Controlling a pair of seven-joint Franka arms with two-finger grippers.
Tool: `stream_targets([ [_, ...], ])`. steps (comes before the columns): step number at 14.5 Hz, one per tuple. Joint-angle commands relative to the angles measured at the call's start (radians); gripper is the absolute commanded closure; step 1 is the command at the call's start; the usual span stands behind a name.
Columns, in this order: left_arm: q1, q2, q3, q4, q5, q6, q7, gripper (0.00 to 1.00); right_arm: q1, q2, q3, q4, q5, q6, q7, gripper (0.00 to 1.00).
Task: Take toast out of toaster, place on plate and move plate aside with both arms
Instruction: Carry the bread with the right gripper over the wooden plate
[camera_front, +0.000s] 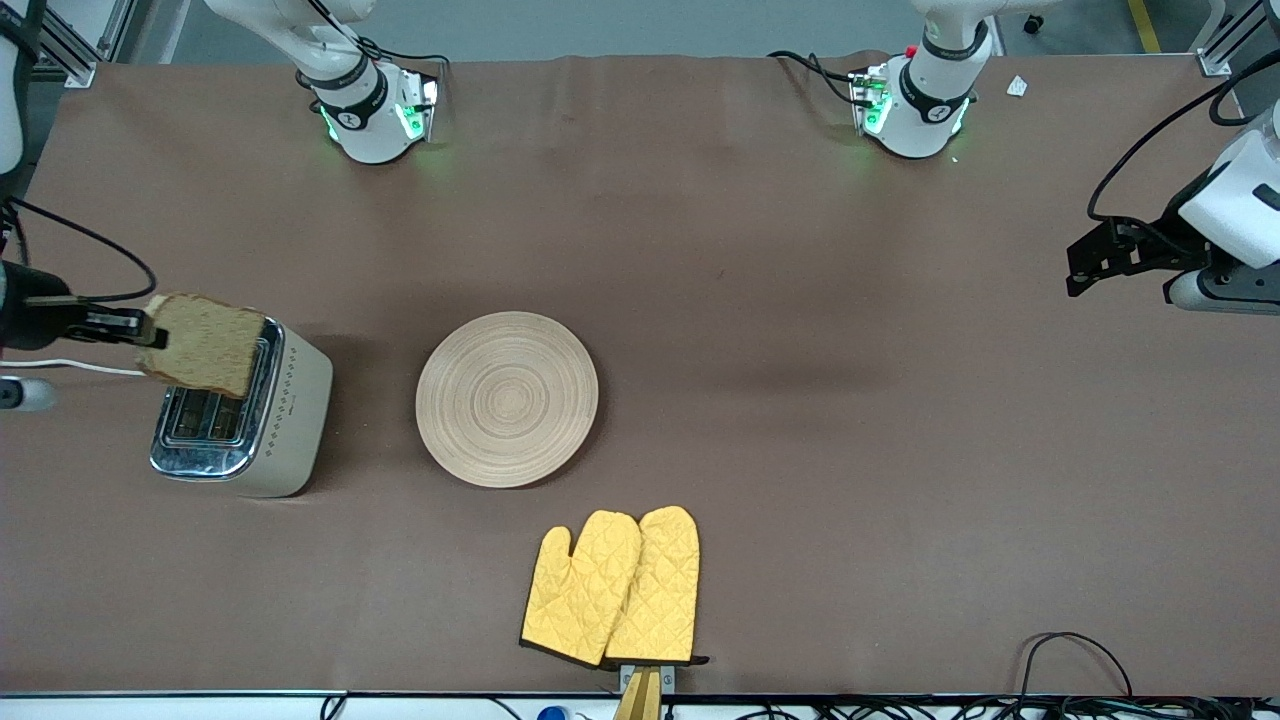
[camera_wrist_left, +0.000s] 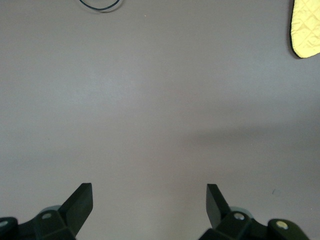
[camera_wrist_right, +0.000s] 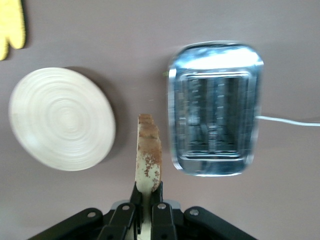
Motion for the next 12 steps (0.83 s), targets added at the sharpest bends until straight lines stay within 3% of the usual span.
stream_targets([
  [1,-0.003,0.001,-0.004,0.01,0.02,-0.012,-0.014,0.0,0.028,0.003,-0.002,-0.103,0.104,0.076,0.033,1.0],
  [4,0.003,0.001,-0.004,0.01,0.02,-0.011,-0.014,0.0,0.057,0.0,-0.002,-0.301,0.257,0.276,0.032,1.0],
  [9,0.005,0.001,-0.004,0.009,0.02,-0.011,-0.014,0.0,0.218,0.006,-0.002,-0.484,0.331,0.563,0.033,1.0],
  [12,0.003,0.001,-0.004,0.009,0.02,-0.011,-0.014,0.0,0.304,0.029,-0.002,-0.522,0.359,0.691,0.032,1.0],
])
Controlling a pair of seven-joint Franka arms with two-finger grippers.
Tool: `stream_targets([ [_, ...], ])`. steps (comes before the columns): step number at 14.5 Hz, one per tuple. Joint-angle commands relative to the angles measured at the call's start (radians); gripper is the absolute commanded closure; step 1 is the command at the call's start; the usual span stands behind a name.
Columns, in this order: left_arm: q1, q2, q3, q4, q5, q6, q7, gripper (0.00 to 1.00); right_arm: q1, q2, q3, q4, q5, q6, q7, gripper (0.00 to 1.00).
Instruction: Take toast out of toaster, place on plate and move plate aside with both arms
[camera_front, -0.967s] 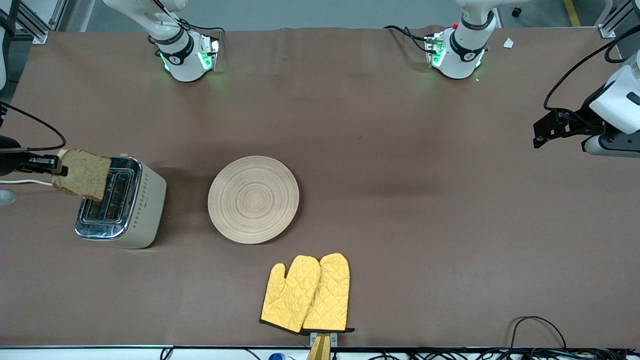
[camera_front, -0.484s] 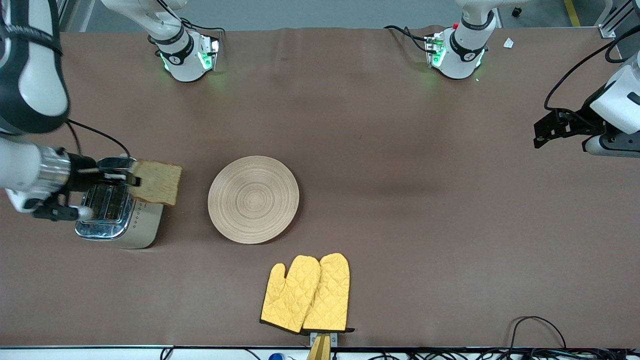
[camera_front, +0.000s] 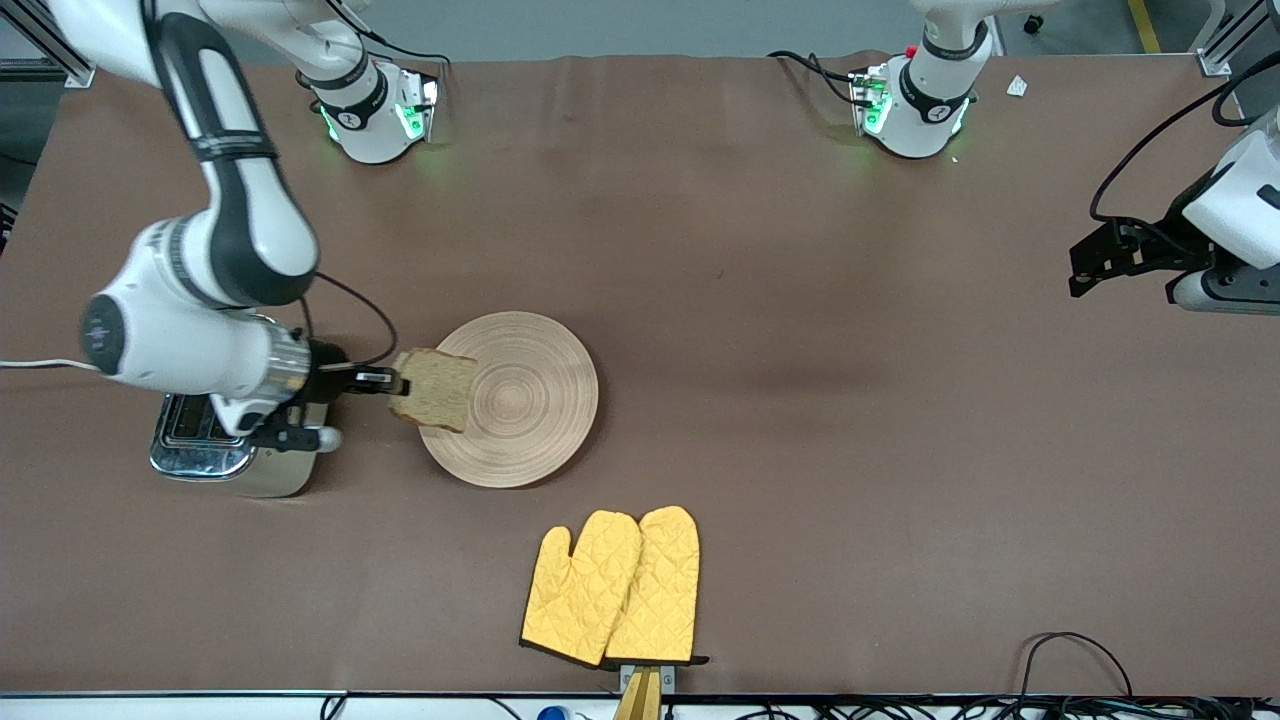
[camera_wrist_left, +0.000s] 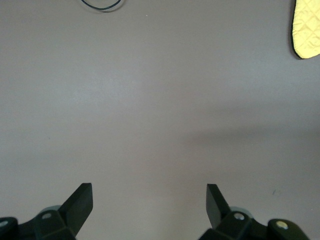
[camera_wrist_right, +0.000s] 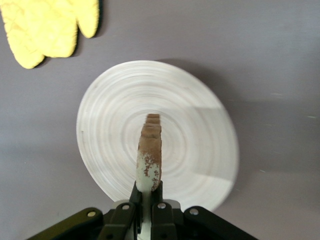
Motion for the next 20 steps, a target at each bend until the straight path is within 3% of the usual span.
stream_targets([
  [1,-0.004,0.001,-0.004,0.009,0.02,-0.011,-0.014,0.0,0.077,-0.011,-0.009,-0.055,0.033,0.101,0.0,1.0],
  [5,-0.006,0.001,-0.004,0.008,0.02,-0.012,-0.014,0.0,0.146,0.024,-0.009,-0.064,0.074,0.175,0.0,1.0],
  [10,-0.006,0.001,-0.004,0.009,0.02,-0.011,-0.012,0.0,0.146,0.061,-0.009,-0.105,0.076,0.26,-0.064,1.0],
  [20,-0.026,0.012,-0.061,-0.014,-0.029,-0.095,-0.007,0.0,0.023,0.06,-0.02,-0.191,0.063,0.27,-0.296,1.0],
])
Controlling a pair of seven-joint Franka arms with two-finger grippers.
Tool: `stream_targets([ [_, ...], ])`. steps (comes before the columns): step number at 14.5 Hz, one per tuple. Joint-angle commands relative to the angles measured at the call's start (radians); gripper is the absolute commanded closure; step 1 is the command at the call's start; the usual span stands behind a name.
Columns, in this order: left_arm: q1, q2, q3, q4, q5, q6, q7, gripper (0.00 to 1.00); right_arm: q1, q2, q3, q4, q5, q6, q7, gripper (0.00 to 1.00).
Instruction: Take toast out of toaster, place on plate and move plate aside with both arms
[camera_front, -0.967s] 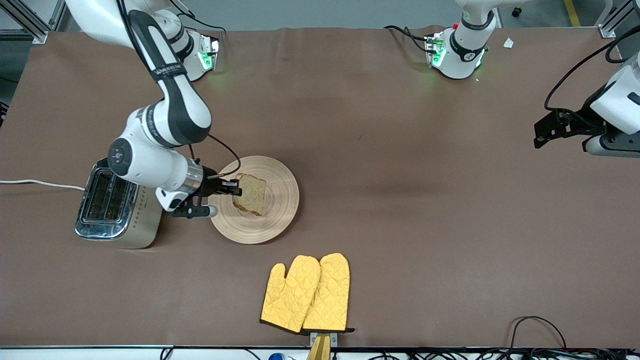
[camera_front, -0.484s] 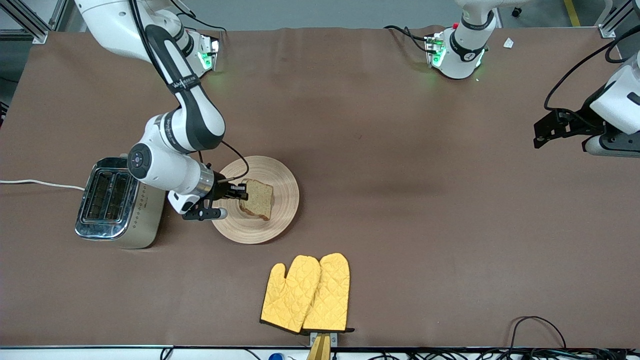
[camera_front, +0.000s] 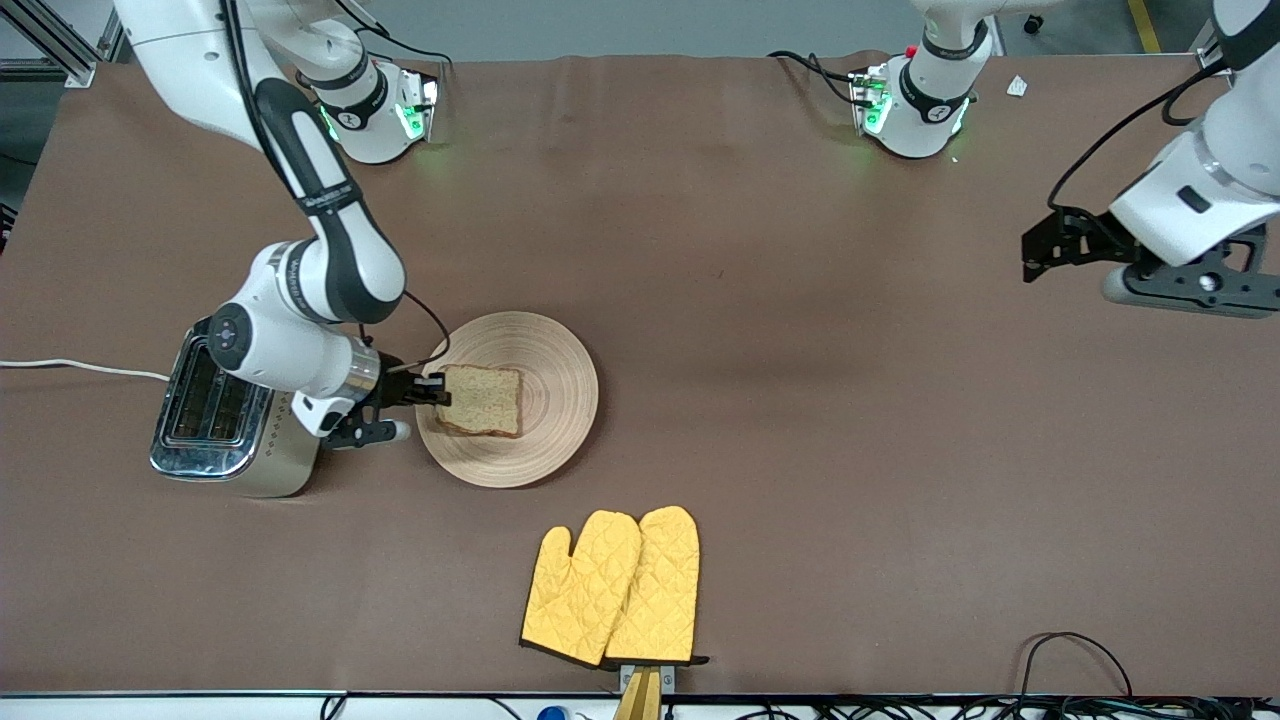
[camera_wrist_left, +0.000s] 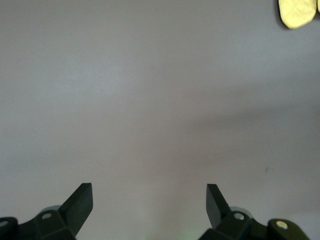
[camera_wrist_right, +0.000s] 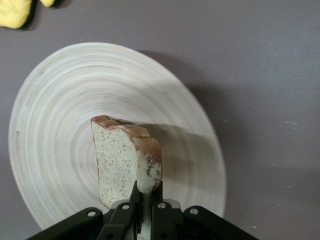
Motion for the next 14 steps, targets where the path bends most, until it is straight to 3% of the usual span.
stream_targets([
  [1,0.008,0.004,-0.011,-0.007,-0.05,-0.024,-0.007,0.0,-0.012,-0.018,0.01,-0.027,0.014,0.006,-0.025,1.0],
  [2,0.009,0.012,-0.011,-0.012,-0.096,-0.024,-0.01,0.0,-0.015,-0.016,0.01,-0.026,0.014,0.006,-0.024,0.93],
  [4,0.012,0.046,-0.01,-0.019,-0.176,-0.012,-0.015,0.0,-0.035,-0.016,0.01,-0.023,0.014,0.0,-0.016,0.53],
  [7,0.009,0.109,-0.01,-0.044,-0.249,0.045,-0.046,0.0,-0.037,-0.004,0.012,-0.024,0.016,0.003,-0.012,0.34],
  [10,0.015,0.175,-0.01,-0.102,-0.321,0.127,-0.073,0.0,-0.048,-0.004,0.01,-0.024,0.014,-0.002,-0.013,0.0],
  [14,0.009,0.302,-0.01,-0.15,-0.472,0.262,-0.073,0.0,-0.058,-0.015,0.012,-0.018,0.014,-0.044,0.01,0.0],
])
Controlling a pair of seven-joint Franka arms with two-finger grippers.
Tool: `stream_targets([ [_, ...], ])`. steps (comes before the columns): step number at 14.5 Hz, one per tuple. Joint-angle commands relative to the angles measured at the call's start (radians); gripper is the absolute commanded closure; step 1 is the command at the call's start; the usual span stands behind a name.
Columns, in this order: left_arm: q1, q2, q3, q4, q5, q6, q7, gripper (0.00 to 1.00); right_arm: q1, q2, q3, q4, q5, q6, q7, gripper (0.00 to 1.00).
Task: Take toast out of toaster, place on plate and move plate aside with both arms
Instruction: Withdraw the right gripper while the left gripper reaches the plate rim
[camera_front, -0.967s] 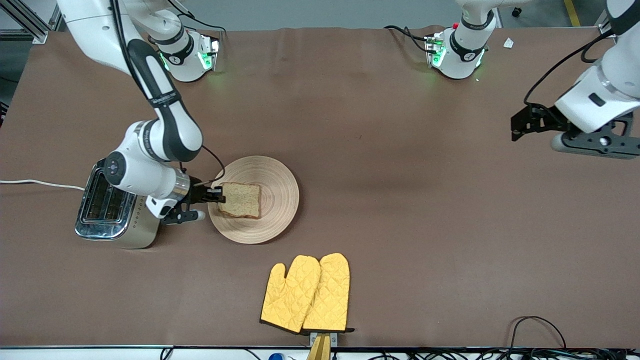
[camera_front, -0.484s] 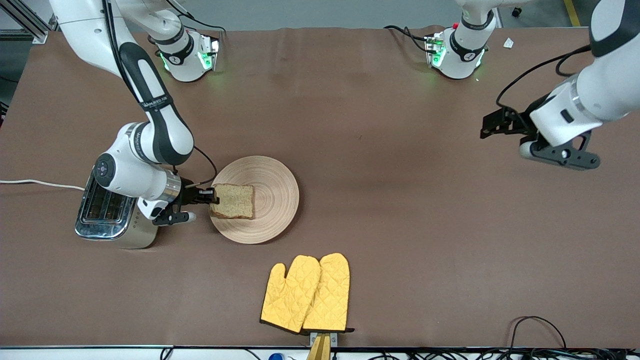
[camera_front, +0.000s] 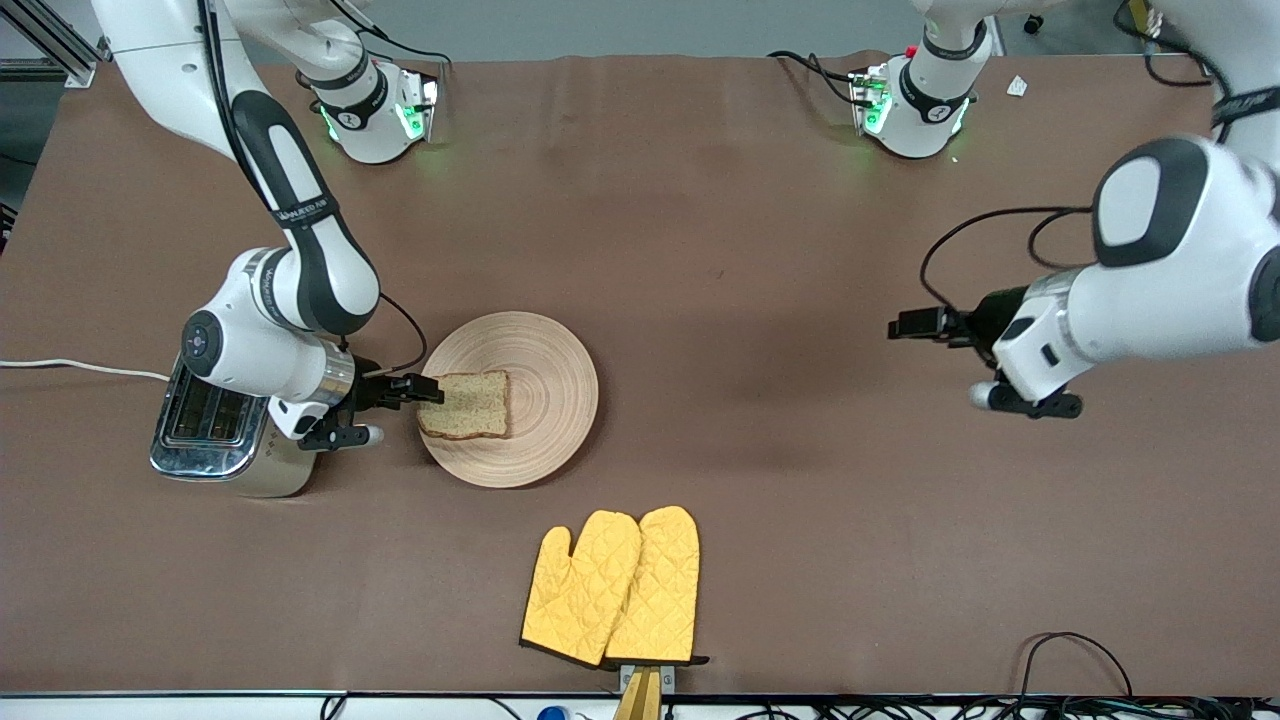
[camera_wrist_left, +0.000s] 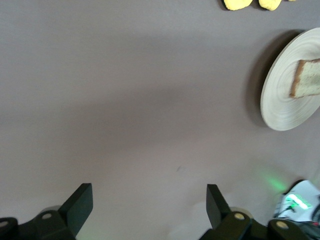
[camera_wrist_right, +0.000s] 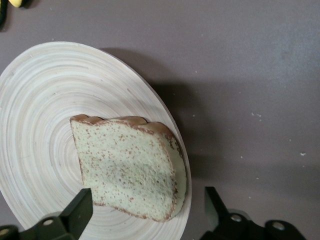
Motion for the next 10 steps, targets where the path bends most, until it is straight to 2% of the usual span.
stream_targets([
  [1,-0.002,0.086,-0.004,-0.013,-0.073,0.086,-0.011,0.0,-0.013,-0.028,0.008,-0.007,0.014,-0.035,0.038,0.0],
  [3,-0.002,0.153,-0.007,-0.013,-0.079,0.108,0.002,0.0,-0.016,-0.077,-0.012,-0.002,0.011,-0.078,0.043,0.0],
  [5,-0.011,0.214,-0.008,-0.013,-0.148,0.156,0.003,0.0,-0.014,-0.12,-0.058,0.01,0.011,-0.136,0.047,0.0],
  [8,-0.048,0.302,-0.065,-0.013,-0.248,0.284,0.014,0.0,-0.027,-0.192,-0.12,0.035,0.0,-0.184,0.043,0.0],
  [10,-0.062,0.357,-0.131,-0.007,-0.346,0.381,0.023,0.0,-0.031,-0.256,-0.18,0.044,-0.1,-0.228,0.046,0.0],
])
